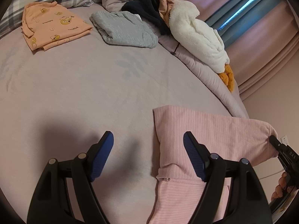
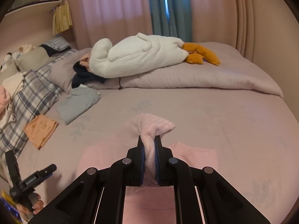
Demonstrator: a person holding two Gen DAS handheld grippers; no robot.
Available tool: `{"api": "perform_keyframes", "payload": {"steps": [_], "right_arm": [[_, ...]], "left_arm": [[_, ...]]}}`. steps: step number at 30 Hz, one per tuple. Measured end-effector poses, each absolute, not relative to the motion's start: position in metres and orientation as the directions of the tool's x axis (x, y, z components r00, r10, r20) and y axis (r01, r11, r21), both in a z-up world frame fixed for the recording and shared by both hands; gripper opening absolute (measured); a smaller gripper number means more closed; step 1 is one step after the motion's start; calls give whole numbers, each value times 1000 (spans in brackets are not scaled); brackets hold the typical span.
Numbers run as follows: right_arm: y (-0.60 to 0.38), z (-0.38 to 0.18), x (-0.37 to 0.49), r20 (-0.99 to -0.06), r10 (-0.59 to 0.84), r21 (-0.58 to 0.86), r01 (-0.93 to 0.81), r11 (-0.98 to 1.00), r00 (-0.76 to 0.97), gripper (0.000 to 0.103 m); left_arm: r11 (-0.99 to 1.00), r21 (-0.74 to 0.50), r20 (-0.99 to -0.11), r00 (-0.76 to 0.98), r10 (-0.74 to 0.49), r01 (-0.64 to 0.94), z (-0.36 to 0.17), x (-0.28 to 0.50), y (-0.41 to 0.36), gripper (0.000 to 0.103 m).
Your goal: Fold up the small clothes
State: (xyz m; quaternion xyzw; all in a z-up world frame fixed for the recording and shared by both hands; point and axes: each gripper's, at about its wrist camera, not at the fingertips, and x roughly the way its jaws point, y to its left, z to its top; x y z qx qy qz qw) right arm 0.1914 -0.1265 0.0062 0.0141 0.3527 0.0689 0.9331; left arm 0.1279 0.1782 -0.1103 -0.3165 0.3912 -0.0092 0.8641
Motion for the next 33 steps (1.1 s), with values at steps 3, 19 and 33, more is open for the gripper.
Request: {"api": "perform_keyframes", "payload": {"steps": [3,19,33], "right_arm": [[-131,6,191,-655,128,74,-105,992,745,10],[-160,-5,195,-676,60,67,-20,998,735,10],[-169,-26,203,-719,41,56,-2,998,693,10]], "left_arm": [[808,-546,-674,689,-265,-223,-111,130,174,77],[825,-529,-693,663,-283,-200,-123,138,161,75],[879,-461,-734,609,-302,-119,-139,148,123,59]]}}
